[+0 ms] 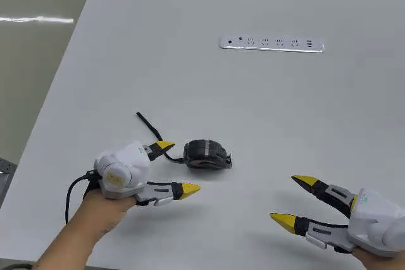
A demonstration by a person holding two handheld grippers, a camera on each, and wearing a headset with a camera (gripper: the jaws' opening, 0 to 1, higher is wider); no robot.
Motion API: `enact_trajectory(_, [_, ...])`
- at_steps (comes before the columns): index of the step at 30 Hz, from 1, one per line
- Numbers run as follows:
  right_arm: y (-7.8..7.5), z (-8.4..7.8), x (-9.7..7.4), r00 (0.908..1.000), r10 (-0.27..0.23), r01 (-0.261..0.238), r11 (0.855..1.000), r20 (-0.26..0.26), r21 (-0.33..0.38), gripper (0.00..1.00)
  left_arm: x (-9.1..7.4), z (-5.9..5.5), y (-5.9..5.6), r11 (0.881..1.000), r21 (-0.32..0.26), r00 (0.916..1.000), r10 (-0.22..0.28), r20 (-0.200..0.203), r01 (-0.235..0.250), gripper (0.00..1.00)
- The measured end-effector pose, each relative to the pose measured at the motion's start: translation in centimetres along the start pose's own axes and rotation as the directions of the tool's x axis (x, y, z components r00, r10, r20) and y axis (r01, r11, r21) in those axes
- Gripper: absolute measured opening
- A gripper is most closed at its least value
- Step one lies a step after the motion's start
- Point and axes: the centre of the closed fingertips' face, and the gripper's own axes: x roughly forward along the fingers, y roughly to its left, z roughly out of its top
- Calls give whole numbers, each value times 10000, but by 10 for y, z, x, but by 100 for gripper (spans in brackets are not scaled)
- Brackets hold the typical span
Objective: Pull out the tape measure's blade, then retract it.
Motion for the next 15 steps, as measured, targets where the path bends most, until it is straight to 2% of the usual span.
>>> enact_trajectory(6, [-2,-1,2,10000,38,-38,10000,-54,-21,55,9,-2,1,9998,115,9997,-176,-182,178,65])
enact_trajectory(10, [-5,-1,3,10000,61,-61,10000,-51,20,55,13,-1,1,9992,52,9991,-402,-146,403,65])
enact_trajectory(12, [-6,-2,4,9999,102,-101,9999,-93,27,55,15,-4,5,9991,160,9989,-387,-257,392,64])
enact_trajectory(15, [-7,-3,6,9998,156,-156,9999,-117,23,55,17,-4,8,9989,83,9987,-468,-207,470,63])
